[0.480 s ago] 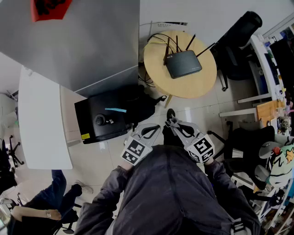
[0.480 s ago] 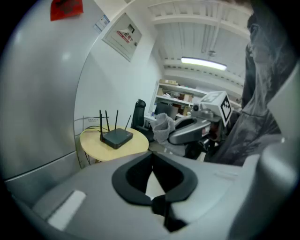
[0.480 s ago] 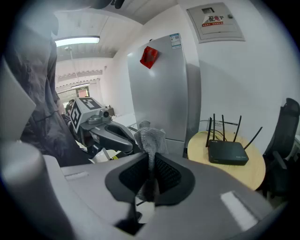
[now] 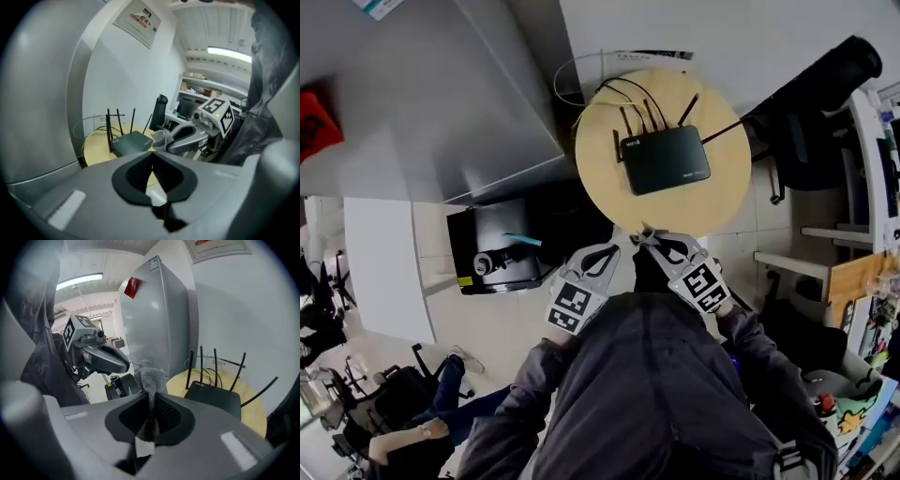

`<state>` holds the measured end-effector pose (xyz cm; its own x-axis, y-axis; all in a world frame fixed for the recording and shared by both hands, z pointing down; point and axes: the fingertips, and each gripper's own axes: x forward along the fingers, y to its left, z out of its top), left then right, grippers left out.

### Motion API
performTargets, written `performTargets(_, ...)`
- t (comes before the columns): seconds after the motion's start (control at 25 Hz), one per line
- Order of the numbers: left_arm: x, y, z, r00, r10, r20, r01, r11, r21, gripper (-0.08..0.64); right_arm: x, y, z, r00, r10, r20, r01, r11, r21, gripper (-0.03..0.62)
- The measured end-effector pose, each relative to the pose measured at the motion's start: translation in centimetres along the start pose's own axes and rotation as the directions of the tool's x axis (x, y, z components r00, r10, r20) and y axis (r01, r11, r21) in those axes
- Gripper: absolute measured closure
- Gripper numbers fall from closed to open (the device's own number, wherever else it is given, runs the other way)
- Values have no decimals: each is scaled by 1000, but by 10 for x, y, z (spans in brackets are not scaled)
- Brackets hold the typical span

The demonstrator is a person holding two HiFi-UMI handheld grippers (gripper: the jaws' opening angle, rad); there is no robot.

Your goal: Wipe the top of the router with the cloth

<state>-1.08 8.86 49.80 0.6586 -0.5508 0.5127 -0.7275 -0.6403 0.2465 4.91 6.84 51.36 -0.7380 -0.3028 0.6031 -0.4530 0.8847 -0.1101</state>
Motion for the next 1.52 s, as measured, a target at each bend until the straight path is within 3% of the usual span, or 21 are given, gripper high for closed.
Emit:
performTargets(0.16,48,-4,28,999,35,-34,-36,999,-25,560,7,-58,-17,998,49,-32,-48,998,34,563)
performTargets(0.28,70,-8,42,998,50,-49,-52,998,-38,560,24,-96,-32,997,58,-44,-50,986,161,563)
performTargets(0.36,74,-12,43,996,61,-64,-65,996,-54,560,40,-112,-39,997,63,-47,-46,956,290,563)
performTargets(0.44,75,-13,43,995,74,-71,-79,995,-68,560,60,-120,-41,996,78,-34,-56,905,422,563)
performTargets(0.56,70,-10,37,993,88,-74,-94,992,-83,560,95,-112,-40,995,94,-16,-66,802,594,563)
performTargets(0.68,61,-6,29,993,85,-85,-93,992,-90,560,126,-101,-51,998,38,-50,12,672,741,563)
performTargets(0.84,47,2,28,994,67,-81,-72,995,-64,560,156,-107,-65,986,-97,-137,167,496,852,563)
performTargets(0.96,32,9,21,995,52,-83,-55,998,-41,560,173,-109,-66,975,-154,-158,202,334,920,563)
performTargets(1.0,26,12,18,995,47,-83,-50,998,-35,560,178,-111,-65,971,-173,-164,210,296,932,563)
performTargets(1.16,5,25,14,996,45,-78,-47,999,-21,560,198,-118,-61,956,-227,-187,235,205,950,563)
performTargets(1.4,-24,42,2,994,60,-90,-61,998,-6,560,218,-139,-61,920,-332,-208,212,-24,977,563)
performTargets(1.52,-35,48,-3,993,68,-92,-68,998,-5,560,219,-147,-64,896,-381,-229,212,-88,973,563)
